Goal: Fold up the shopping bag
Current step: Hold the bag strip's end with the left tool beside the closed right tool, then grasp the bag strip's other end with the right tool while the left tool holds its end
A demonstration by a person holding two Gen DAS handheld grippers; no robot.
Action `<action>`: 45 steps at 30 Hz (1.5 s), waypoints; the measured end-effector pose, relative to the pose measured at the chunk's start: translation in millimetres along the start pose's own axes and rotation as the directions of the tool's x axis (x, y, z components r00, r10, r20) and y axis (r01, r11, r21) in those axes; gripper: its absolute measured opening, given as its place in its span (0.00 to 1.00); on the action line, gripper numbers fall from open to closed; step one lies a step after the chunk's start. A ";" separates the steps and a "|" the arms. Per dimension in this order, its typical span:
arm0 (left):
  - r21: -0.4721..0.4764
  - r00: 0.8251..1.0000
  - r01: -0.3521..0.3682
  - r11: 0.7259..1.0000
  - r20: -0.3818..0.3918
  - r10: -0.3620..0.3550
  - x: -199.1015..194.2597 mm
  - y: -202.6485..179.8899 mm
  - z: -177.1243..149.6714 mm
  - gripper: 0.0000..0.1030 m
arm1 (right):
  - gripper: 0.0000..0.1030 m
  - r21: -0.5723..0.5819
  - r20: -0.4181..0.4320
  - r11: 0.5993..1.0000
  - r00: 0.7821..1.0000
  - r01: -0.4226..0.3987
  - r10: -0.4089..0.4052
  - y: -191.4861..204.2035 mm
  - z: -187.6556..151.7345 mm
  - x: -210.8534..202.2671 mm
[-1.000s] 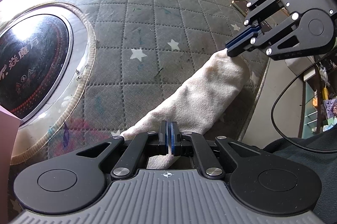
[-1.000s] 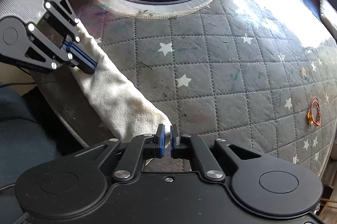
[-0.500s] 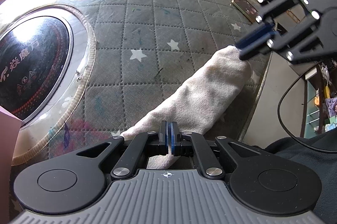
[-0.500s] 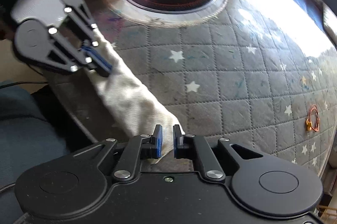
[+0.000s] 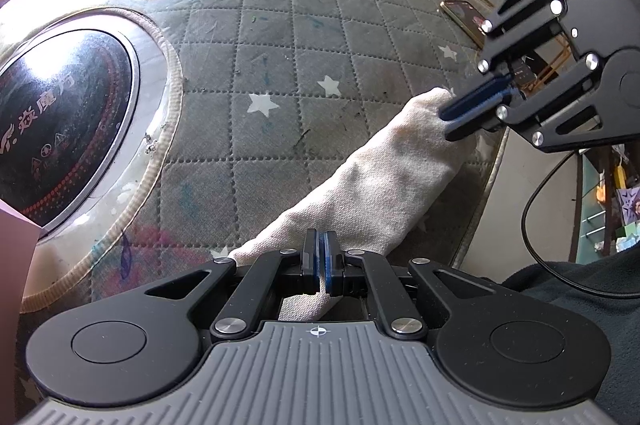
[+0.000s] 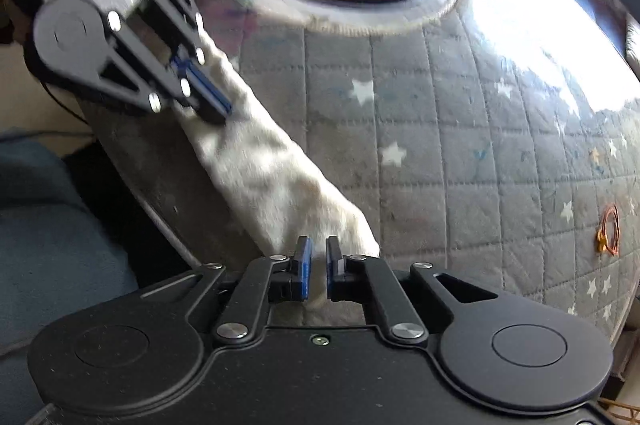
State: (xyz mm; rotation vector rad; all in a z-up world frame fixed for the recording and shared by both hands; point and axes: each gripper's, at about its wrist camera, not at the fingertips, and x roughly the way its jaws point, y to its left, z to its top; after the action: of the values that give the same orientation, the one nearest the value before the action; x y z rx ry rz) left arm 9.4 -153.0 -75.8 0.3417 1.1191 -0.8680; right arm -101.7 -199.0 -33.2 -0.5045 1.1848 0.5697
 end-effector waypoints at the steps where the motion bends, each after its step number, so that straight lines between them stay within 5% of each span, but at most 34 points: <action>1: 0.001 1.000 0.000 1.000 0.000 0.000 -0.2 -0.2 -0.5 0.04 | 0.07 0.004 0.012 1.000 1.000 -0.007 0.007 0.8 2.4 -0.2; 12: 0.007 1.000 0.003 1.000 0.002 -0.003 -6.3 -44.4 -3.0 0.04 | 0.07 0.013 -0.008 0.999 0.999 -0.032 0.032 0.8 16.2 24.9; 16: -0.008 1.000 0.013 1.000 0.009 -0.013 -3.4 -9.7 -6.1 0.04 | 0.07 -0.009 0.029 0.998 0.998 -0.057 0.057 10.6 21.4 17.7; 34: -0.039 1.000 0.025 0.999 0.008 -0.025 2.4 35.6 4.2 0.04 | 0.08 -0.076 0.042 0.990 0.992 -0.116 0.119 33.1 50.6 40.8; 45: -0.133 0.995 -0.066 0.989 0.066 0.075 -43.1 60.1 -28.5 0.06 | 0.08 -0.117 0.026 0.986 0.992 -0.122 0.126 34.8 52.8 41.7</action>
State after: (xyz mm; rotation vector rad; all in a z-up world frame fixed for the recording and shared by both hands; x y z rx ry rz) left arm 29.3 -77.9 -60.1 0.2385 1.0864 -0.7350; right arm -75.8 -132.9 -59.5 -0.5199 1.1617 0.7540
